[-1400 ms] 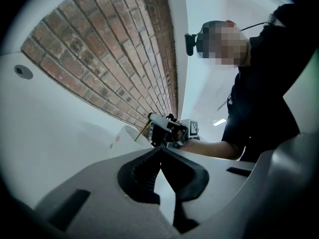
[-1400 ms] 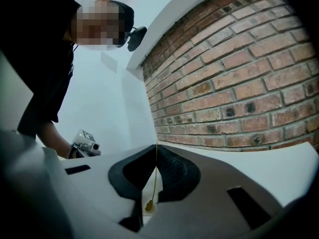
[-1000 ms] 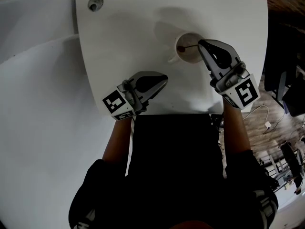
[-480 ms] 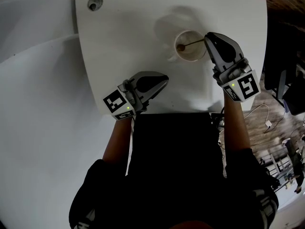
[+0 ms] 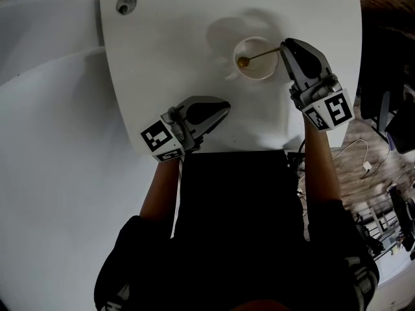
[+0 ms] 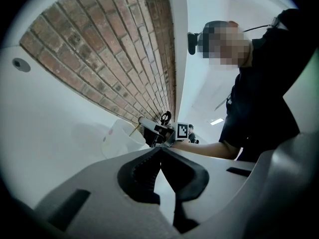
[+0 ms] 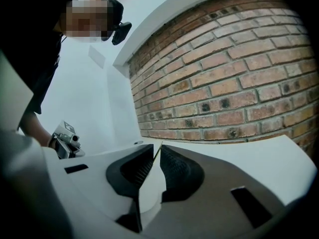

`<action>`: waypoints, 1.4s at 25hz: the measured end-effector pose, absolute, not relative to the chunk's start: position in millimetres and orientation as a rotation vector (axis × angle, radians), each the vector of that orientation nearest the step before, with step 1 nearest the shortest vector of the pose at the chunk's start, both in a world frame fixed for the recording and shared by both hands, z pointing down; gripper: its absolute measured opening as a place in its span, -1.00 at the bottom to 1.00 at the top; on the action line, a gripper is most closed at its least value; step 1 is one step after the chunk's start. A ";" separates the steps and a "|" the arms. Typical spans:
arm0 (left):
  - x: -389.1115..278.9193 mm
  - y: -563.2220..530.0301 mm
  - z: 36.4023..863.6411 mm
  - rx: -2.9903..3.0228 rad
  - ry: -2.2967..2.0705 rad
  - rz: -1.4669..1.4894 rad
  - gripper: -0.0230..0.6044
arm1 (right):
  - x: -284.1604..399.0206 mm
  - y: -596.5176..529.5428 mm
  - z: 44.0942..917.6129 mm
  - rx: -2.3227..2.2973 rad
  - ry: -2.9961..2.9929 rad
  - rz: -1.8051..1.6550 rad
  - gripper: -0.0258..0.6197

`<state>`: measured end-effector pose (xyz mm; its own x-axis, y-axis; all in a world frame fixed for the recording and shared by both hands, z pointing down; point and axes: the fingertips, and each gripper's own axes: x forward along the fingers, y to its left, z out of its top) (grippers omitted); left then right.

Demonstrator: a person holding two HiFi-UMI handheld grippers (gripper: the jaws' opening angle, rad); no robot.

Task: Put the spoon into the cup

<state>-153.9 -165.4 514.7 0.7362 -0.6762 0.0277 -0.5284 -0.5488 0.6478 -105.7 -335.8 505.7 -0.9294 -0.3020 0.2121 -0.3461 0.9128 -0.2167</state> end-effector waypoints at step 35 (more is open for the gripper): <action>-141.9 -62.4 313.0 2.857 -0.697 -0.330 -0.88 | 30.5 -157.1 235.5 0.959 -2.977 -0.421 -0.90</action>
<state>-141.9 -62.4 313.0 0.8655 -0.4710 -0.1706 -0.4307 -0.8735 0.2268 30.5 -157.1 235.5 -0.8152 -0.5714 -0.0950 -0.5753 0.7797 0.2472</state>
